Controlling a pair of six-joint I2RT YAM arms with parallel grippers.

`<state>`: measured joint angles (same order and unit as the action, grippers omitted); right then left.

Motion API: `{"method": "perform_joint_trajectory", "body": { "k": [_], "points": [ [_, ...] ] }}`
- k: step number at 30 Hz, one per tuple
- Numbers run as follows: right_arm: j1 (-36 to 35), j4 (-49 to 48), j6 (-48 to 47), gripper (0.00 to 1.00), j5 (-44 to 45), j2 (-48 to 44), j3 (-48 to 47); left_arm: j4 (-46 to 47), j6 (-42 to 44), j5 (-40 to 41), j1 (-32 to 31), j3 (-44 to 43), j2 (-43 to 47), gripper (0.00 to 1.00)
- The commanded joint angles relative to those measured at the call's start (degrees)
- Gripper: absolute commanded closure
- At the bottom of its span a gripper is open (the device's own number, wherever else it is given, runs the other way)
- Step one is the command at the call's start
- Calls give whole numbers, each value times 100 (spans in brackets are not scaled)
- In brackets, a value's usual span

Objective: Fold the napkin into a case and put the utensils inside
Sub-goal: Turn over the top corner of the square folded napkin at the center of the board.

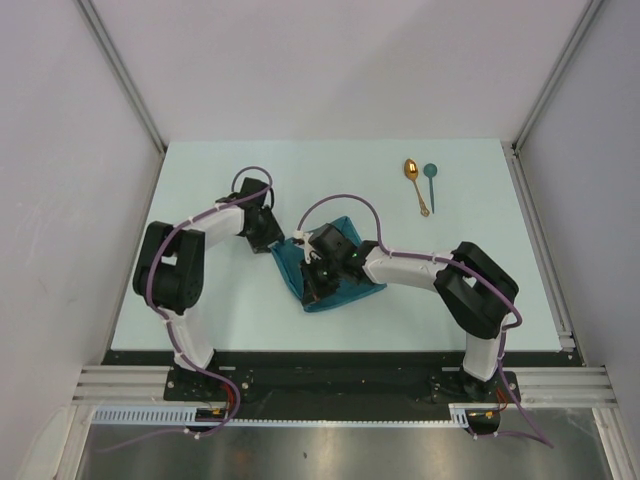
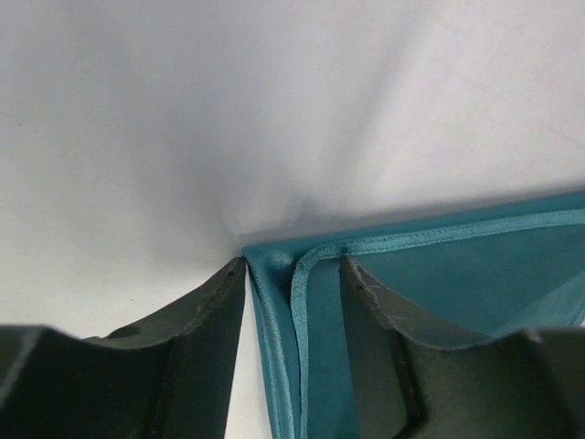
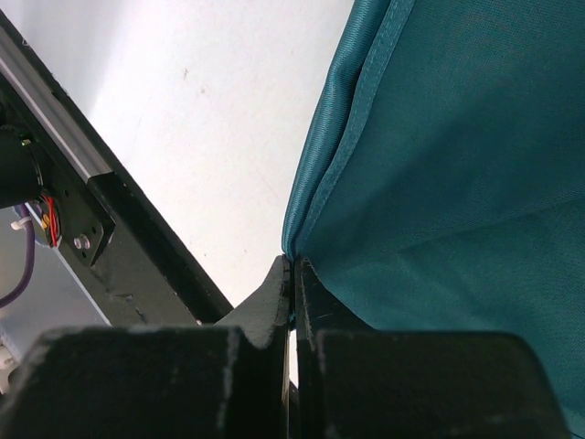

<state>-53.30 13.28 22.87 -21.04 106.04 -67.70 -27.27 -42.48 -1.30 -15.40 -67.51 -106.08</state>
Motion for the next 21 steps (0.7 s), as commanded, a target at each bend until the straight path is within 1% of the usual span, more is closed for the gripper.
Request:
{"method": "perform_joint_trajectory", "body": {
  "k": [1,9,12,15,17,18,19,21],
  "points": [
    [-67,-247,7,100,-41,-303,38,-209,-76,499,-68,-202,-96,57],
    [-67,-326,7,100,-58,-277,55,-306,-24,973,-271,-377,-360,61],
    [-75,-343,7,100,-41,-259,64,-218,82,1079,-323,-360,-413,66],
    [-93,-343,-2,100,12,-250,82,36,257,992,-323,-185,-247,72],
    [-102,-343,-2,100,12,-242,108,186,389,991,-323,-61,-98,85],
    [-137,-343,-11,100,12,-233,99,204,407,1035,-323,-35,86,93],
    [-163,-343,-28,100,21,-242,99,230,451,1053,-323,18,210,100],
    [-251,-309,-90,100,38,-250,64,353,512,1000,-297,106,499,100]
  ]
}}
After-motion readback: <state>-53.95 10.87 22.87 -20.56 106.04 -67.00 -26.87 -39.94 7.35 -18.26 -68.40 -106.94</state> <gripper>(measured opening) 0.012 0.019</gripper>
